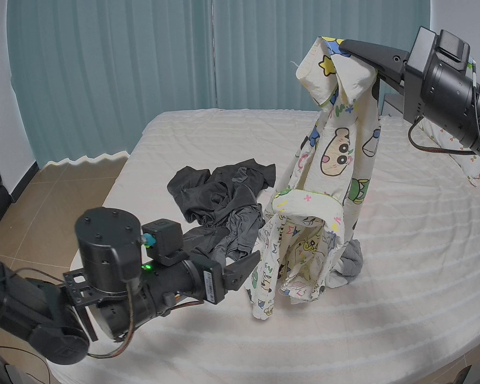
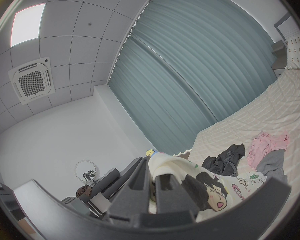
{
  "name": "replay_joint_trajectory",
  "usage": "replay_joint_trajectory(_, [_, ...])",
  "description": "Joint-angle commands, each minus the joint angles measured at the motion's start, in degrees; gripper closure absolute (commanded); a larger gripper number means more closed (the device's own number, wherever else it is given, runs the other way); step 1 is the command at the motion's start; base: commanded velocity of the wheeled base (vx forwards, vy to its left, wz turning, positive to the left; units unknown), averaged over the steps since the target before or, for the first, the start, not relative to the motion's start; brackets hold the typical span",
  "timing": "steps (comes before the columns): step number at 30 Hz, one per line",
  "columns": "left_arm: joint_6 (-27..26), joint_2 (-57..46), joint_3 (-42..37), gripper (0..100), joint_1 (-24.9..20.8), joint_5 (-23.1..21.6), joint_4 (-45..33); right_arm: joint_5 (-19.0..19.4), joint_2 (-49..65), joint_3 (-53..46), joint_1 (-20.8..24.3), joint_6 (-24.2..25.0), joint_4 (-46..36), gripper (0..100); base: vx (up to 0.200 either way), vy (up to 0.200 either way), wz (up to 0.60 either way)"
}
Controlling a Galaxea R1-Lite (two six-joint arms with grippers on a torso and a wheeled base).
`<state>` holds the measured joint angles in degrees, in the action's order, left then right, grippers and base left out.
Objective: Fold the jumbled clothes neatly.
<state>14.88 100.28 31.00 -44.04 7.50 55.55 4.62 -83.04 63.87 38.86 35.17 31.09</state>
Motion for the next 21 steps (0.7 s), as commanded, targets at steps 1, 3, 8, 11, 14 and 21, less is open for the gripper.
replay_joint_trajectory(1, [-0.03,8.18,2.13,0,-0.6,1.12,2.46,0.04,0.25,-0.06,-0.1,-0.01,0.03,100,0.0,0.0,0.0])
replay_joint_trajectory(3, [-0.03,8.44,2.13,0,-1.22,1.12,2.46,0.04,0.25,-0.06,-0.19,-0.01,0.03,100,0.0,0.0,0.0])
replay_joint_trajectory(8, [-0.03,8.97,2.4,0,-2.54,0.85,2.63,0.04,-0.19,-0.06,-0.54,-0.01,0.03,100,0.0,0.0,0.0])
replay_joint_trajectory(11, [0.32,10.37,4.33,0,-2.98,0.76,3.77,0.13,-0.37,0.29,-0.54,-0.01,0.03,100,0.0,0.0,0.0])
replay_joint_trajectory(14, [0.23,11.69,5.47,0,-3.15,0.76,5.09,0.13,-0.37,0.47,-0.46,-0.01,0.03,100,0.0,0.0,0.0])
replay_joint_trajectory(21, [0.14,18.2,11.98,0,-3.24,3.05,7.99,0.3,-0.37,0.38,-0.46,-0.01,0.03,100,0.0,0.0,0.0])
